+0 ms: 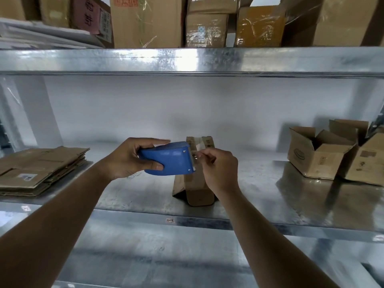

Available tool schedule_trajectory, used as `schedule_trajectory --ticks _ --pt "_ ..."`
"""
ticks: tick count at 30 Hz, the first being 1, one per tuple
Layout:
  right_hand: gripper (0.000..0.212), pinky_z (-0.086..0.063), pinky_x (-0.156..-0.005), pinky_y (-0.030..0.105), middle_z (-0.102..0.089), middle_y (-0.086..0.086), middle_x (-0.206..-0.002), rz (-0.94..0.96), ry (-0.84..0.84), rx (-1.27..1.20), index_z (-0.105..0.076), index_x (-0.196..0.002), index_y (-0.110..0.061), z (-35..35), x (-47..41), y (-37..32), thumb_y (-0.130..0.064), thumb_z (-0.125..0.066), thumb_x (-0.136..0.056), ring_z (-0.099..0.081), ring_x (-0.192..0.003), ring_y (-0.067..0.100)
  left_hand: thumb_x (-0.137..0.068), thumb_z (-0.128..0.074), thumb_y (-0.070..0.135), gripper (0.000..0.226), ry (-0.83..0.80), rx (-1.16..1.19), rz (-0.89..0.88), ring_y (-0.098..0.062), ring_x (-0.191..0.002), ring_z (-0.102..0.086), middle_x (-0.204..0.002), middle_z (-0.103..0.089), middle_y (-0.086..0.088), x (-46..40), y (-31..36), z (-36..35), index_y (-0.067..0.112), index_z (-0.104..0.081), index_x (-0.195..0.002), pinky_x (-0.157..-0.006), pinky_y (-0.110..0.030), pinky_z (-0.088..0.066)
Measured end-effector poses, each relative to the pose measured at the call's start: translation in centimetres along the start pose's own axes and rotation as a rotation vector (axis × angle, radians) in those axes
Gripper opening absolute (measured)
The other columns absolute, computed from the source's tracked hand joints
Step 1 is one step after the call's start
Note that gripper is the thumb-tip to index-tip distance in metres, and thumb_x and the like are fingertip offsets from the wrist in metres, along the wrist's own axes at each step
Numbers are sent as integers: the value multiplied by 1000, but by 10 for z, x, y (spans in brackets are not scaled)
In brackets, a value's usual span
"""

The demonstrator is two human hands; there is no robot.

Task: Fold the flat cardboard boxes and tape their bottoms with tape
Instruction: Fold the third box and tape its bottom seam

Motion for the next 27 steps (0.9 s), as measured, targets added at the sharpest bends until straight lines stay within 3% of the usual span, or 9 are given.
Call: schedule_trajectory --ticks 2,5,8,11,15,19,23,27 --pt "12 -54 -79 16 -80 -4 -92 -36 -14 16 -82 -100 -14 -2 -1 0 -21 -74 -96 -72 -82 7 -75 -86 10 67 -22 -18 -17 -13 -112 -69 -119 -75 2 0 4 1 28 -67 -137 -91 -27 -58" --pt "12 -49 -73 10 -79 -4 -89 -98 17 36 -82 -97 -14 3 -2 3 -21 -73 -97 -71 -79 6 -76 -83 13 61 -39 -64 -26 -17 -121 -67 -129 -72 7 -2 7 5 25 -66 -134 -99 -32 -57" --pt "11 -50 -74 9 -79 -3 -91 -161 34 33 -82 -98 -15 10 -6 6 -21 -73 -97 -70 -81 6 -78 -82 17 60 -27 -122 -13 -16 -120 -68 -127 -73 10 -2 8 12 27 -66 -135 -96 -29 -58" --pt "12 -39 -65 4 -79 -3 -91 -213 53 73 -82 -97 -16 13 -9 6 -18 -70 -99 -65 -76 3 -79 -82 20 60 -29 -181 -18 -12 -117 -68 -125 -72 14 -8 17 11 30 -65 -135 -88 -22 -57" --pt "15 -40 -64 7 -79 -3 -93 -292 81 90 -82 -97 -18 24 -14 18 -17 -67 -100 -70 -82 8 -81 -82 18 60 -33 -247 -20 -8 -116 -67 -124 -72 18 -12 22 18 27 -63 -138 -86 -19 -57" --pt "15 -39 -62 10 -79 -4 -89 -324 70 116 -82 -92 -18 29 -15 29 -19 -68 -99 -69 -79 9 -81 -83 21 60 -41 -302 -6 -8 -118 -67 -125 -72 19 -11 12 25 31 -64 -137 -90 -25 -58" --pt "17 -39 -59 11 -77 -8 -88 -376 101 138 -82 -90 -20 38 -17 40 -17 -67 -98 -65 -74 5 -81 -85 29 59 -48 -333 9 -8 -123 -65 -129 -71 18 -18 0 40 35 -66 -137 -104 -39 -55" --pt "14 -57 -76 25 -78 -9 -85 -446 74 116 -82 -88 -21 40 -22 53 -20 -70 -95 -70 -81 7 -82 -82 25 56 -101 -252 46 -13 -120 -68 -127 -73 11 -28 -13 54 31 -67 -135 -103 -48 -56"
Point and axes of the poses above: each hand's wrist, its own x-axis away from the middle knuckle, its own z-axis out of the back of the hand, y = z × x, the point moved 6 cm from there along -x, towards the middle knuckle
